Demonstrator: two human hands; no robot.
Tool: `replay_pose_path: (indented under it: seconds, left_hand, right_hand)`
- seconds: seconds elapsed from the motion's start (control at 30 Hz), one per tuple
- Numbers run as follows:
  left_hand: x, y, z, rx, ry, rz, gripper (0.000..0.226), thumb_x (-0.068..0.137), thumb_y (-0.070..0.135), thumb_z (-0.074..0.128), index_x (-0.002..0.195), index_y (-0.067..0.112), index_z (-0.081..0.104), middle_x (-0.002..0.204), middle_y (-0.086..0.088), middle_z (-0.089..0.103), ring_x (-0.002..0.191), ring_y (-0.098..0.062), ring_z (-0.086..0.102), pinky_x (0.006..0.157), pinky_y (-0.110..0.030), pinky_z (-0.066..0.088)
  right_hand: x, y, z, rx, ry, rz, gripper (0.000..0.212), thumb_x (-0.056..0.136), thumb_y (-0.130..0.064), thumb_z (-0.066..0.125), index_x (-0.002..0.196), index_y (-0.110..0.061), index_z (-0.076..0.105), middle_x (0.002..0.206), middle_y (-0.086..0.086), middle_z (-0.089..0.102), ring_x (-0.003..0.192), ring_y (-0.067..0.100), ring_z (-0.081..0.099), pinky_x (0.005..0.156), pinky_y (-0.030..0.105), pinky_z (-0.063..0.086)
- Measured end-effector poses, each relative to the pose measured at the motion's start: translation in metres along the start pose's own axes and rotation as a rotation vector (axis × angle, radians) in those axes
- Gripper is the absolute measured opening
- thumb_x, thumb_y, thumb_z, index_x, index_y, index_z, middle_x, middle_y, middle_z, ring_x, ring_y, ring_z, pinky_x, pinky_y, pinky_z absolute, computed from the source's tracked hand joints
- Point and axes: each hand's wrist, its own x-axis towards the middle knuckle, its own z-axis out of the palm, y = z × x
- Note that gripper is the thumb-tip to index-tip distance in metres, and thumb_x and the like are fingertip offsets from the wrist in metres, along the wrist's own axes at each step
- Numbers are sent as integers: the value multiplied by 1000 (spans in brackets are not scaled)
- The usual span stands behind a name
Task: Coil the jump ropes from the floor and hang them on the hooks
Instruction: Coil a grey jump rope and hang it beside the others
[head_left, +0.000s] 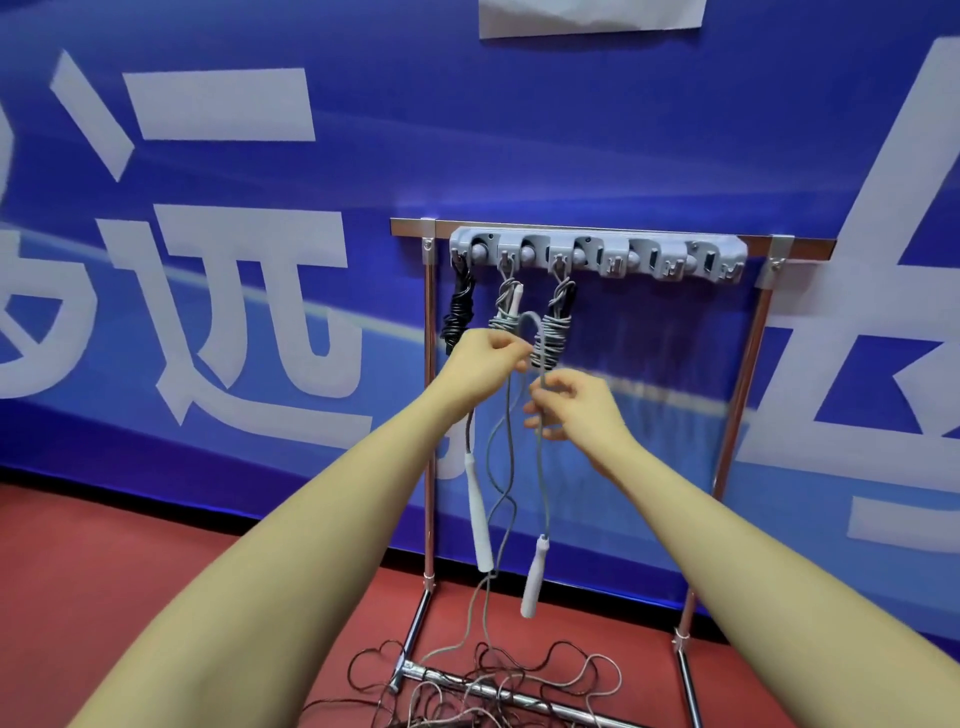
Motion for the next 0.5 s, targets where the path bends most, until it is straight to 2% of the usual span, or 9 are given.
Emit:
replay_pose_path:
  seconds: [0.13,0.27,0.3,0.37,0.43,0.5]
  left_hand:
    - [-12,-22,8,35,-89,-46,26,89,5,53,112,7,64,86,-1,60,78,-12,52,65,-15,40]
    - [-20,-31,16,45,-168,-28,20,89,8,58,108,6,66,89,1,64,79,-6,56,61,-4,41]
    - [-20,-30,16,24,-191,-16,17,90,9,59,105,7,67,93,-1,67,82,-5,57,67,-4,43]
    - [-20,-28,16,-22,-237,1,13,92,14,59,98,9,69,97,-6,70,90,-8,58,83,-15,45]
    - [-19,-26,17,-31,-239,11,14,94,16,54,89,11,67,85,-4,68,85,-13,55,77,-23,42]
    - [-16,-25,19,-23,-194,12,17,96,14,48,84,13,60,72,1,61,77,-16,49,68,-23,37]
  right_hand:
    - [5,-17,-6,288,115,-66,14,95,-3,53,82,-8,57,74,9,61,62,14,68,58,26,58]
    - [12,-31,-6,492,189,-69,18,96,-4,52,79,-6,55,77,11,61,71,21,70,66,32,60]
    - [14,-33,-6,515,208,-68,18,97,-4,51,79,-7,55,77,11,62,74,23,70,67,32,59]
    - [16,-37,-7,544,238,-68,17,97,-4,51,80,-7,54,79,12,63,78,25,69,70,33,59]
    - [18,-38,-10,579,259,-45,17,97,-5,51,80,-7,54,79,13,64,77,25,69,67,31,59]
    - [18,-37,-15,524,302,30,19,96,-9,54,77,-8,55,72,11,66,65,21,69,54,26,56]
